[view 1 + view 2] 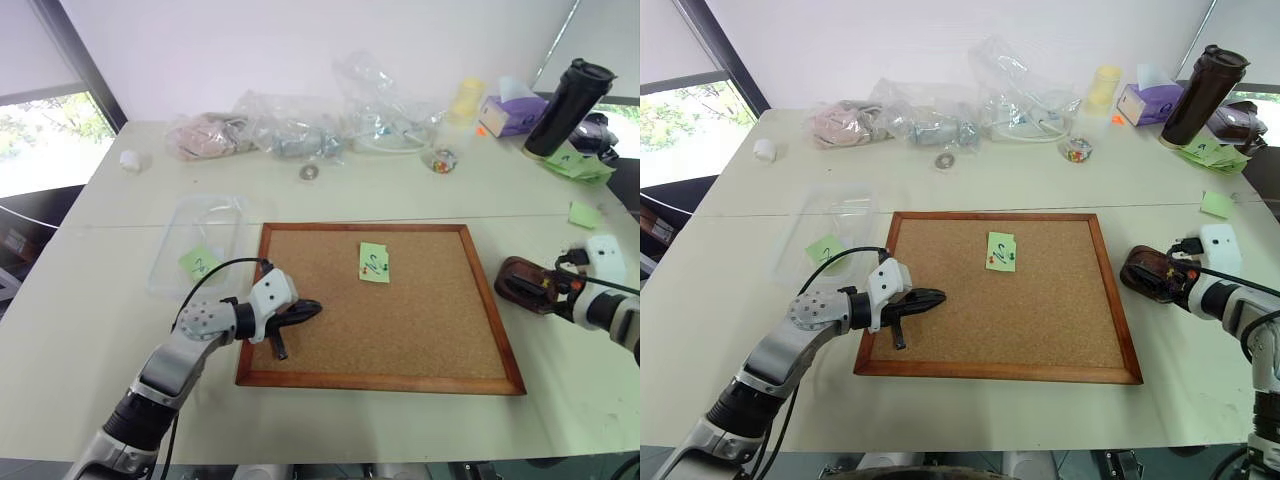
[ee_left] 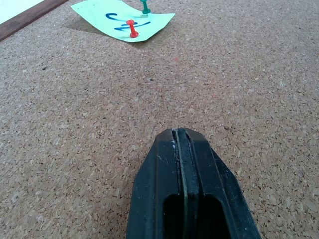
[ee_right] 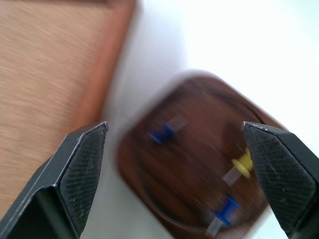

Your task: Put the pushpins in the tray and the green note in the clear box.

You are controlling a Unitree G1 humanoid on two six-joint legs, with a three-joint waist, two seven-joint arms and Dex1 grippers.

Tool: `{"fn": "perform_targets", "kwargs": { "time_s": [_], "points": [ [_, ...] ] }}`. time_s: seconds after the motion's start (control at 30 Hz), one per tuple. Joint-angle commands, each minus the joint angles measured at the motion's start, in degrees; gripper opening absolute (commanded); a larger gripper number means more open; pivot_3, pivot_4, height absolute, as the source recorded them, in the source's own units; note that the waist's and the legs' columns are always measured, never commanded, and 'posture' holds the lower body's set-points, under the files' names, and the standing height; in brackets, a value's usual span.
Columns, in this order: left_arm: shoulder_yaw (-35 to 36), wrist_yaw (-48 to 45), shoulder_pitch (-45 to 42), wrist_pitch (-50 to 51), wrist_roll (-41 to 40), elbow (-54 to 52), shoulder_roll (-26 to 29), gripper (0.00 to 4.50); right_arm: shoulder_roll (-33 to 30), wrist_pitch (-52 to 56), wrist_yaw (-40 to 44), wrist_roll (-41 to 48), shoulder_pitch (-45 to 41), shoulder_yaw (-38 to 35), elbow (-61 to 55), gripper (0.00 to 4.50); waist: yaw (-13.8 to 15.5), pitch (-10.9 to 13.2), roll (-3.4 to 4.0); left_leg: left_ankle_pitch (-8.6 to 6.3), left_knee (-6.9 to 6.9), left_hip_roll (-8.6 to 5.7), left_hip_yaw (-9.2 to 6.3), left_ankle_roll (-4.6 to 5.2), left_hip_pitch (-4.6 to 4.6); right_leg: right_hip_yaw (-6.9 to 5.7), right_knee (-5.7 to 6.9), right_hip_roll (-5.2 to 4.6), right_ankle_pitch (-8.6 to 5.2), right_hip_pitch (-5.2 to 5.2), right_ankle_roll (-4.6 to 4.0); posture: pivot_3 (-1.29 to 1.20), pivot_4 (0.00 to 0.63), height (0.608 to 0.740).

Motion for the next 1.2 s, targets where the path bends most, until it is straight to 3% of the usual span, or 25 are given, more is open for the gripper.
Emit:
{"fn": "perform_targets", "kwargs": {
  "time_s": [0.03, 0.2, 0.43, 0.73, 1.0, 1.1, 1.2],
  "points": [
    [-1.92, -0.97, 1.27, 1.89, 1.43, 1.44, 0.82, 0.00, -2.05, 4.03, 1.91, 7.11, -5.29, 0.39, -11.14, 4.43, -0.13, 0.00, 0.01, 0.00, -0.01, 0.01, 0.00, 0.00, 0.00, 0.00, 0.00, 0.01, 0.00, 0.00, 0.00, 0.00, 0.150, 0.740],
    [-1.96, -0.66, 1.02, 2.27, 1.48, 1.21, 0.54, 0.00, 1.91, 5.13, 0.04, 8.32, -9.26, 12.10, -17.38, 4.43, 0.04, -0.08, -0.44, 0.00, -0.01, 0.04, -0.13, 0.00, -0.01, -0.06, -0.03, 0.04, 0.00, 0.03, 0.00, 0.00, 0.150, 0.740],
    [-1.67, 0.03, 1.37, 2.79, 1.48, 0.29, 0.54, 0.00, 7.76, 0.52, -3.48, 2.46, -11.97, 25.31, -14.33, 4.43, -0.02, -0.07, -0.45, 0.00, -0.01, -0.05, -0.13, -0.01, -0.07, -0.07, -0.03, -0.06, 0.00, -0.06, 0.00, 0.00, 0.150, 0.740],
    [-1.63, 0.71, 1.79, 3.01, 1.52, -0.30, 0.59, 0.00, 10.95, -5.62, -3.95, -3.71, -13.17, 31.46, -6.33, 4.43, -0.08, -0.07, -0.45, 0.00, -0.02, -0.08, -0.14, -0.01, -0.07, -0.10, -0.02, -0.06, 0.00, -0.08, 0.00, 0.00, 0.150, 0.740],
    [-1.57, 0.90, 1.83, 2.90, 1.57, -0.22, 0.66, 0.00, 12.57, -8.56, -3.71, -6.36, -13.69, 32.67, -2.72, 4.43, -0.10, -0.07, -0.45, 0.00, -0.02, -0.08, -0.14, -0.01, -0.06, -0.10, -0.02, -0.06, 0.00, -0.08, 0.00, 0.00, 0.150, 0.740],
    [-1.62, 0.91, 1.80, 2.91, 1.59, -0.26, 0.66, 0.00, 13.50, -9.07, -4.05, -6.89, -13.99, 32.65, -1.99, 3.57, -0.14, -0.07, -0.45, 0.00, -0.02, -0.08, -0.14, -0.01, -0.06, -0.10, -0.02, -0.06, 0.00, -0.07, 0.00, 0.00, 0.150, 0.740],
    [-1.62, 0.92, 1.81, 3.03, 1.56, -0.42, 0.70, 0.00, 13.85, -9.17, -3.84, -7.40, -14.02, 32.61, -1.80, 2.07, -0.09, -0.07, -0.45, 0.00, -0.02, -0.08, -0.14, -0.01, -0.06, -0.10, -0.01, -0.06, 0.00, -0.08, 0.00, 0.00, 0.150, 0.740]
  ]
}}
